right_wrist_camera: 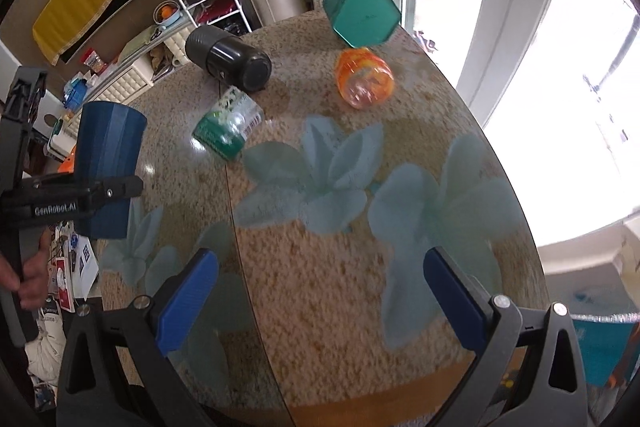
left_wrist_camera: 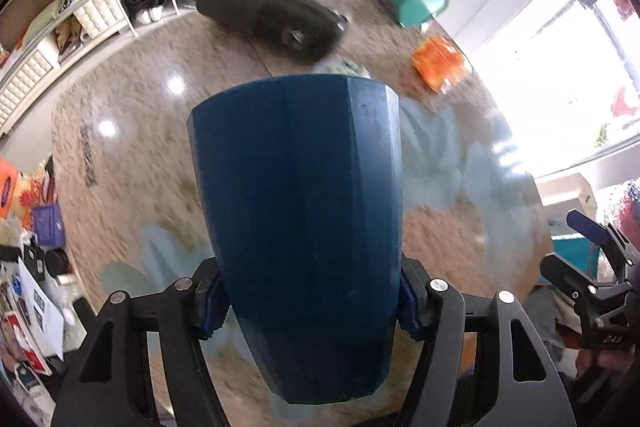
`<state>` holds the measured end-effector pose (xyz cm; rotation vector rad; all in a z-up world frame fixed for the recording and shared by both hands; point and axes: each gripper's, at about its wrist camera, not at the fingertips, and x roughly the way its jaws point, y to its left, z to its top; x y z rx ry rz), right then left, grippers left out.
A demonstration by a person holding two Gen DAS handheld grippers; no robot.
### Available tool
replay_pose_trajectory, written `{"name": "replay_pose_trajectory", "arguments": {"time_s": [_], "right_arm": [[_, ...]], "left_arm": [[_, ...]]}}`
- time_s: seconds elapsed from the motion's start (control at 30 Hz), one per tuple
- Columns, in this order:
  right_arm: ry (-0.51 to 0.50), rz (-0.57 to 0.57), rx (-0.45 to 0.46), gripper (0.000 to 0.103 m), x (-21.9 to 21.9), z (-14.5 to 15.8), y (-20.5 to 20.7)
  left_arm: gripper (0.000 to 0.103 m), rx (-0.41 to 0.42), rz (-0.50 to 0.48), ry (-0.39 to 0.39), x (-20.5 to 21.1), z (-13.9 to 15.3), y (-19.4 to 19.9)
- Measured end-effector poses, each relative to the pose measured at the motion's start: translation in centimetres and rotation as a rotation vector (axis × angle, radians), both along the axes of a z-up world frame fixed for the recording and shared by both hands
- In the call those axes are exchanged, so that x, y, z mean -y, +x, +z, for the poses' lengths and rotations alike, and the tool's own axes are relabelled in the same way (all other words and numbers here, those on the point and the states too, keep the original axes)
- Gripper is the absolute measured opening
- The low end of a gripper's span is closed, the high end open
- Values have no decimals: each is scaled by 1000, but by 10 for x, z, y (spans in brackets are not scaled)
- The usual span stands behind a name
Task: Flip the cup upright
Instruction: 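Lift the blue cup with the left gripper and carry it toward the right gripper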
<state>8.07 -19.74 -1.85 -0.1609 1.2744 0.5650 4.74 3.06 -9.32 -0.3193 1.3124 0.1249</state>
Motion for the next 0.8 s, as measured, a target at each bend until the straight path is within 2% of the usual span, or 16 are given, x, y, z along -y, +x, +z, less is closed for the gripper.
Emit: {"name": "replay_pose_trajectory", "arguments": {"time_s": [0.17, 0.3, 0.6, 0.8], "right_arm": [[-13, 1, -9, 103, 15, 2, -6], [-32, 21, -22, 103, 23, -1, -6], [-72, 104, -66, 103, 29, -12, 6], [-81, 144, -102, 103, 31, -25, 17]], "left_arm": [[70, -37, 41, -64, 23, -21, -9], [70, -74, 124, -133, 37, -41, -14], [70, -160, 254, -157, 61, -86, -6], [70, -210, 293, -135, 78, -111, 3]]}}
